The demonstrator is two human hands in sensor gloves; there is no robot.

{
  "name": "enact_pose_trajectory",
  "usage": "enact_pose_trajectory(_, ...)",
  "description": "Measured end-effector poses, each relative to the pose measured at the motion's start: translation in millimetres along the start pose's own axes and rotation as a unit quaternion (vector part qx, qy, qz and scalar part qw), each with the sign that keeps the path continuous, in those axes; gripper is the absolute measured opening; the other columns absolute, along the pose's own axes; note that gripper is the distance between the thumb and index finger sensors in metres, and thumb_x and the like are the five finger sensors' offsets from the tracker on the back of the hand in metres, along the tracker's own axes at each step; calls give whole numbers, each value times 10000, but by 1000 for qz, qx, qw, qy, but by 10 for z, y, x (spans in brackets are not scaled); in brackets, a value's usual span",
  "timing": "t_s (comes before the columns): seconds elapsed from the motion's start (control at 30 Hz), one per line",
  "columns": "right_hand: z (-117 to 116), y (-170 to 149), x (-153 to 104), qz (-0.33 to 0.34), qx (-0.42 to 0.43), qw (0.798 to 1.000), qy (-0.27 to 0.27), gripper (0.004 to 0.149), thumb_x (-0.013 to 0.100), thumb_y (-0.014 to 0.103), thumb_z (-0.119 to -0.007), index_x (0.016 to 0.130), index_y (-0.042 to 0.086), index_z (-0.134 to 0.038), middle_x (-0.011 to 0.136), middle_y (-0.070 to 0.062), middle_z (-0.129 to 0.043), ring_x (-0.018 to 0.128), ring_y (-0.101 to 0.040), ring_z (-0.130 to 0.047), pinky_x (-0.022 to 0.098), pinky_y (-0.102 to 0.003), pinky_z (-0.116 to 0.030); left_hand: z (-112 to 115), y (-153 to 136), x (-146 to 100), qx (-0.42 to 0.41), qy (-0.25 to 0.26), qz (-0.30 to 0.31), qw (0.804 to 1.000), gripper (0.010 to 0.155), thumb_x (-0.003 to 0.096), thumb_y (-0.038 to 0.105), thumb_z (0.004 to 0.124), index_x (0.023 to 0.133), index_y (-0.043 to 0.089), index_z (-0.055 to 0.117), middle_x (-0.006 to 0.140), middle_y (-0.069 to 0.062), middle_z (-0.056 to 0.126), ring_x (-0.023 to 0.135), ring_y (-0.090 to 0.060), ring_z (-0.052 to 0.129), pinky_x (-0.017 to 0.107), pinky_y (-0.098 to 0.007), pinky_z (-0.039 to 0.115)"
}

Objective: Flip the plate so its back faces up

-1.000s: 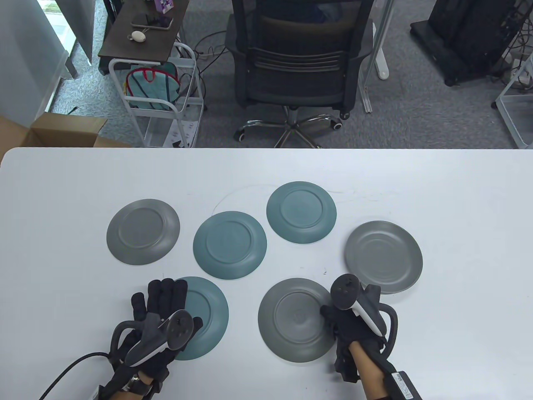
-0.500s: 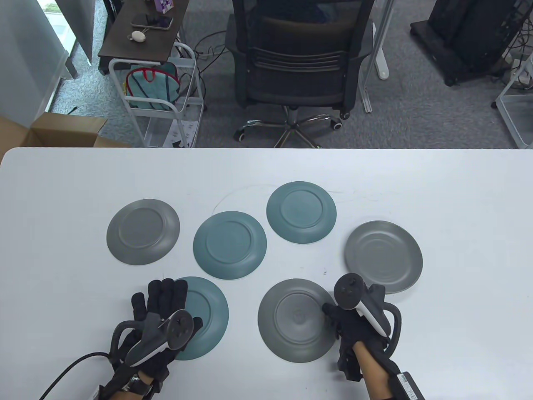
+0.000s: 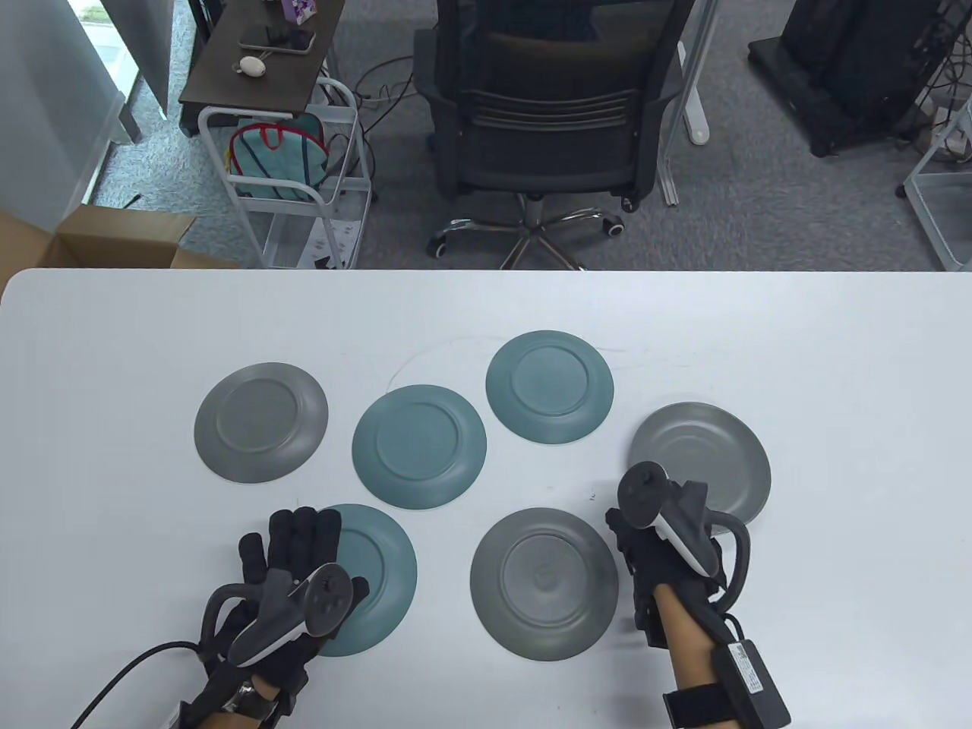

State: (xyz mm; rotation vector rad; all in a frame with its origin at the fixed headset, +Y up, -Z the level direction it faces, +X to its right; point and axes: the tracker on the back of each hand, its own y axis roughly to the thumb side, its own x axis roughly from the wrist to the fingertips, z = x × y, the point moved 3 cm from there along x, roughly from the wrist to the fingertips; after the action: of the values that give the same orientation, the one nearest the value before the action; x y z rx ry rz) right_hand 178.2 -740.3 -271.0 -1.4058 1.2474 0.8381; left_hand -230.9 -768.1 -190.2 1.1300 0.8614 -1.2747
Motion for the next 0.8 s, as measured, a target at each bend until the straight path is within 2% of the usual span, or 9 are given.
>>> enact_pose_trajectory(0.13,-95,-19,150,-21,-30,999,19,810,489,477,-781,1098,61,-447,1088,-276,-549,950,-529,-621,673,-608,-605,-2,-4,2,1,0,-1,1000,888,567,677,512,1186,148,156,1210,-205,259,1167,-493,331,769,-703,310)
enact_pose_trajectory(0.37,-185,-83,303,-40,-45,998,7,799,483,467,-789,1091,72,-456,1088,-266,-549,957,-523,-616,678,-609,-600,-5,-8,6,2,0,-3,1000,889,566,676,512,1186,148,155,1211,-204,257,1167,-493,330,769,-703,309)
enact_pose_trajectory(0.63,-294,-131,350,-48,-57,997,15,790,481,459,-793,1089,78,-463,1087,-264,-551,952,-523,-621,678,-607,-600,-7,-12,8,1,-1,-3,1000,889,567,676,511,1186,147,154,1210,-204,257,1167,-493,329,770,-702,308)
enact_pose_trajectory(0.8,-309,-117,350,-45,-75,996,-4,766,481,457,-787,1080,85,-488,1075,-255,-574,942,-514,-640,676,-602,-605,-7,-11,10,1,-1,-3,1000,888,566,676,512,1185,151,154,1210,-204,258,1168,-492,327,771,-701,309)
